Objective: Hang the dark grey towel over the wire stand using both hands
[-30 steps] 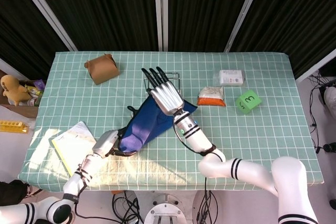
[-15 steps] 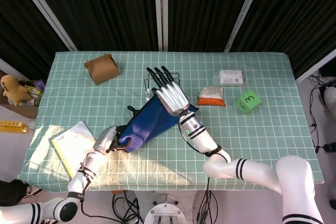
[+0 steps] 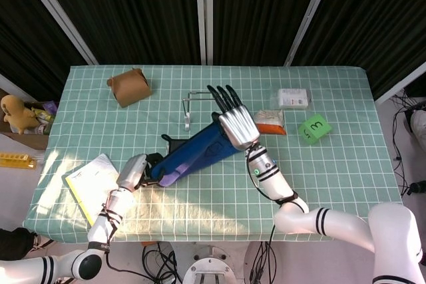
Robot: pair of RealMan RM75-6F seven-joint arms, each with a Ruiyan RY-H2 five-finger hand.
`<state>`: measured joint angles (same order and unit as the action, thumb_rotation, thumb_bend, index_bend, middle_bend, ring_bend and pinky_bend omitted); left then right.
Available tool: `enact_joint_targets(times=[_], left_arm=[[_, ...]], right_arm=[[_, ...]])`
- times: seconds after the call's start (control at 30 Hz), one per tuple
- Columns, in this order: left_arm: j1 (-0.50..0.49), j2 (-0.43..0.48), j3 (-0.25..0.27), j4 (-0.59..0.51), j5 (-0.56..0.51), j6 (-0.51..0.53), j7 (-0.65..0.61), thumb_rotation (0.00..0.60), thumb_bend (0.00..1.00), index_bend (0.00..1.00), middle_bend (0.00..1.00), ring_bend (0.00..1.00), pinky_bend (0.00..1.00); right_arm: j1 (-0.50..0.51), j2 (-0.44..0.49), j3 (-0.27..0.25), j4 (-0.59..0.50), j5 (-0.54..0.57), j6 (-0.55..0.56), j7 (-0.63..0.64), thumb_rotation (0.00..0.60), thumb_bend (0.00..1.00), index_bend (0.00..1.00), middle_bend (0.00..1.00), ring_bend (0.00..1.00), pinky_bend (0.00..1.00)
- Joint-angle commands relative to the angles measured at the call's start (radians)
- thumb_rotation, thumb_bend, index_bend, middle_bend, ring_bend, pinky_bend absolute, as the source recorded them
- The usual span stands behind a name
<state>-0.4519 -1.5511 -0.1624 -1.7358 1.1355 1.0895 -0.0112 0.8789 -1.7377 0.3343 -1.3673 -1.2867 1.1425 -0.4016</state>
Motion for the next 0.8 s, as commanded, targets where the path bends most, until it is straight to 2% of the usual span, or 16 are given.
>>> enact_joint_targets(times=[0.03,0.17,0.43,0.6,0.8], left_arm=[[-0.035,0.052,-0.042,-0.069,-0.071,-0.007,0.101,0.6,0.69,0.82,0.61,0.58,0.66],[-0.087,0.116,-0.095,-0.136,-0.182,-0.042,0.191,0.6,0.69,0.83,0.61,0.58,0.66],[-0.275,0.21,-0.21,-0.199,-0.473,-0.094,0.406,0.6,0.69,0.83,0.61,0.58,0.66],[-0.407,0.238,-0.249,-0.168,-0.665,-0.127,0.496,0.6,0.69,0.84,0.61,0.58,0.66],[-0.547,0.242,-0.275,-0.076,-0.849,-0.166,0.551,0.6,0.69,0.84,0.61,0.58,0.66]], right_arm=[[-0.03,0.014,-0.017,-0.02,-0.008,0.027,0.04,0.6,0.53,1.0,0.0,0.0,0.0],[-0.057,0.016,-0.023,-0.021,-0.018,0.058,0.101,0.6,0.53,1.0,0.0,0.0,0.0],[-0.099,-0.005,-0.003,0.003,0.014,0.093,0.209,0.6,0.53,1.0,0.01,0.0,0.0],[-0.11,-0.021,0.012,0.04,0.025,0.108,0.256,0.6,0.54,1.0,0.01,0.0,0.0],[-0.1,-0.048,0.072,0.097,0.084,0.084,0.33,0.6,0.54,1.0,0.01,0.0,0.0]])
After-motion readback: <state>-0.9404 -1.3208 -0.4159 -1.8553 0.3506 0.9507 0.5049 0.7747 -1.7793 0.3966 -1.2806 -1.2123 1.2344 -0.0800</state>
